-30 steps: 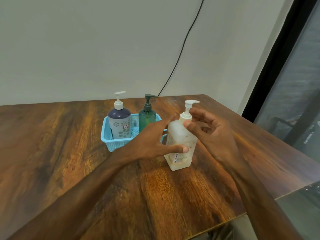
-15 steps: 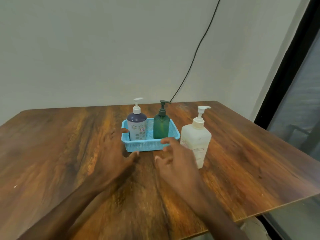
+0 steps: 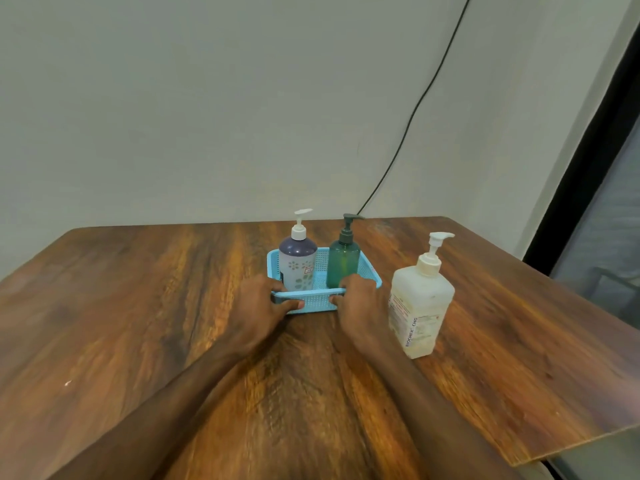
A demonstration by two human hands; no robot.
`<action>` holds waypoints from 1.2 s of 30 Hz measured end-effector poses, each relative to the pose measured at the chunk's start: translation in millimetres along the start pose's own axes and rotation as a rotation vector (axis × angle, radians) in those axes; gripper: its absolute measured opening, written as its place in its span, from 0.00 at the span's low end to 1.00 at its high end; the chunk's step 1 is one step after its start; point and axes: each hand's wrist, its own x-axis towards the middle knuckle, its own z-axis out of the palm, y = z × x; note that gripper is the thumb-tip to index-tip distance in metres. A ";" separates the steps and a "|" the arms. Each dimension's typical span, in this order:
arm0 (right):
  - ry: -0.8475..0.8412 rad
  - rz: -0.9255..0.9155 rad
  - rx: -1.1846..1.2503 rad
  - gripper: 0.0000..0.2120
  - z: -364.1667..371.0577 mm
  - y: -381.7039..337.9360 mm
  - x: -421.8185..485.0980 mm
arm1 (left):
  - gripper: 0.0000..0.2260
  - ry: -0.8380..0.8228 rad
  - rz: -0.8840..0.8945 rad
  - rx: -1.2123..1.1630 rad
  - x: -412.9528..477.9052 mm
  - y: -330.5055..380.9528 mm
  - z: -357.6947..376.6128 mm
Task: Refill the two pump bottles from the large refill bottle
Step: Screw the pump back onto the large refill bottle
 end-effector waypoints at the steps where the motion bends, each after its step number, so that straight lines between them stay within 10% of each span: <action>1: 0.002 0.008 0.008 0.09 3.1 0.0 4.3 | 0.18 0.007 0.001 -0.004 3.5 -3.0 1.7; 27: -0.022 0.087 0.131 0.13 39.8 -10.2 93.0 | 0.20 0.016 -0.023 -0.049 95.0 -23.8 19.6; 32: -0.008 0.203 0.583 0.23 12.5 -13.4 45.2 | 0.30 0.105 0.070 0.082 56.1 -2.4 21.4; 36: -0.023 0.050 0.334 0.26 -19.3 -12.8 9.6 | 0.30 0.119 0.075 0.034 11.2 23.4 22.1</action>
